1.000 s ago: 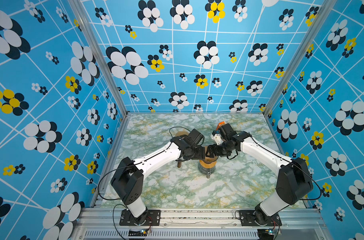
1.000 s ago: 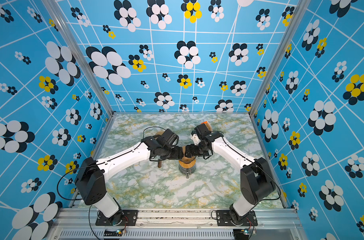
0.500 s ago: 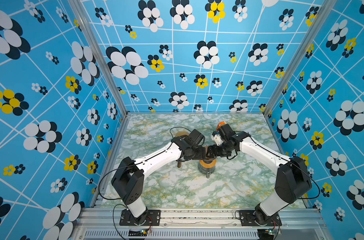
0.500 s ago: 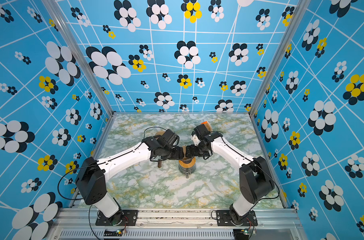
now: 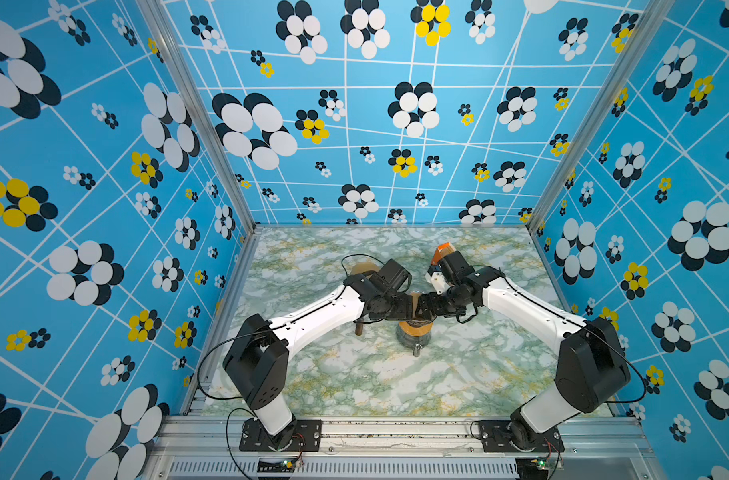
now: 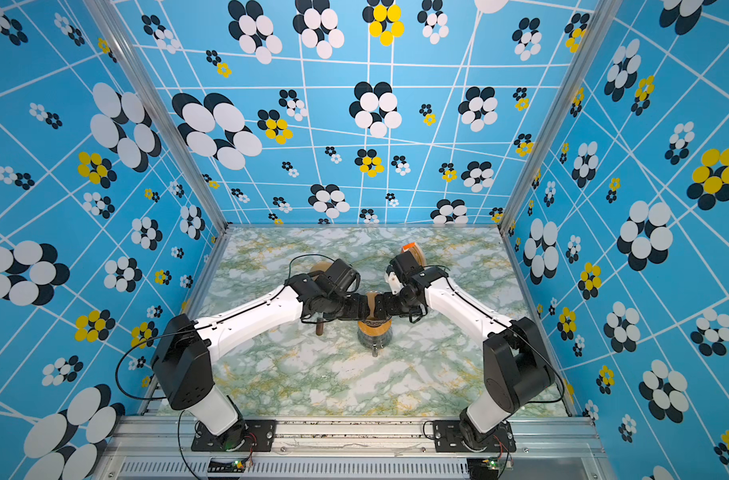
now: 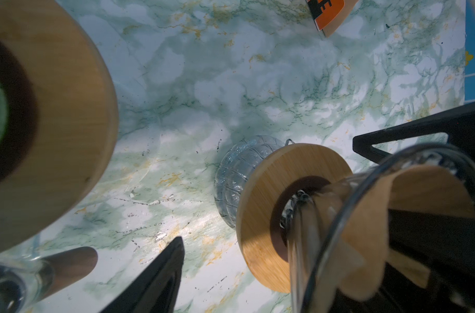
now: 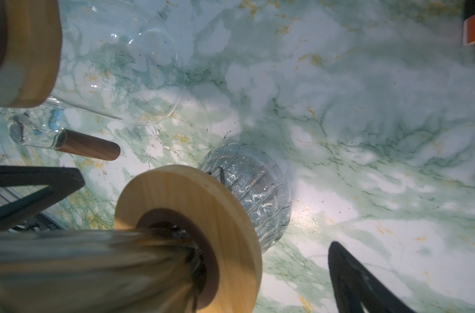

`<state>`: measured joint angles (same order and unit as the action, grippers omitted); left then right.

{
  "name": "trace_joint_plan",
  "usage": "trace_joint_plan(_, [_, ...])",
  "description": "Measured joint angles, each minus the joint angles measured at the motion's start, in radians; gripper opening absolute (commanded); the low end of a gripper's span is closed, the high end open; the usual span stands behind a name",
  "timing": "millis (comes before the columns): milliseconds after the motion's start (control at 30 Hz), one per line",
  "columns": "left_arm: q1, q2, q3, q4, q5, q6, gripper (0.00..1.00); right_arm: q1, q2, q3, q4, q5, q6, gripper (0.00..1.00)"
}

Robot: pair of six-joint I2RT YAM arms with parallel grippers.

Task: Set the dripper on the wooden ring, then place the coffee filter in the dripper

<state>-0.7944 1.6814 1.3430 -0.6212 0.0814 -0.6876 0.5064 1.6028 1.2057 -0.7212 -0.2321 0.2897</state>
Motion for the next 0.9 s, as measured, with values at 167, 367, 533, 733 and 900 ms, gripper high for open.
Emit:
trace_joint_plan(167, [0.000, 0.000, 0.000, 0.002, 0.000, 0.000, 0.77, 0.000, 0.001, 0.000, 0.000, 0.014, 0.008, 0.89])
trace_joint_plan(367, [0.000, 0.000, 0.000, 0.005, 0.000, 0.000, 0.77, 0.000, 0.001, 0.000, 0.000, 0.011, 0.012, 0.89])
trace_joint_plan(533, [0.000, 0.000, 0.000, 0.004, 0.000, 0.000, 0.77, 0.000, 0.001, 0.002, -0.005, -0.024, 0.011, 0.89])
trace_joint_plan(733, [-0.010, 0.000, 0.001, 0.003, -0.001, 0.000, 0.77, 0.000, 0.003, 0.021, -0.032, -0.055, 0.010, 0.90])
trace_joint_plan(900, [-0.012, 0.000, 0.001, -0.002, -0.002, 0.000, 0.77, 0.000, 0.013, 0.032, -0.058, -0.053, 0.003, 0.89])
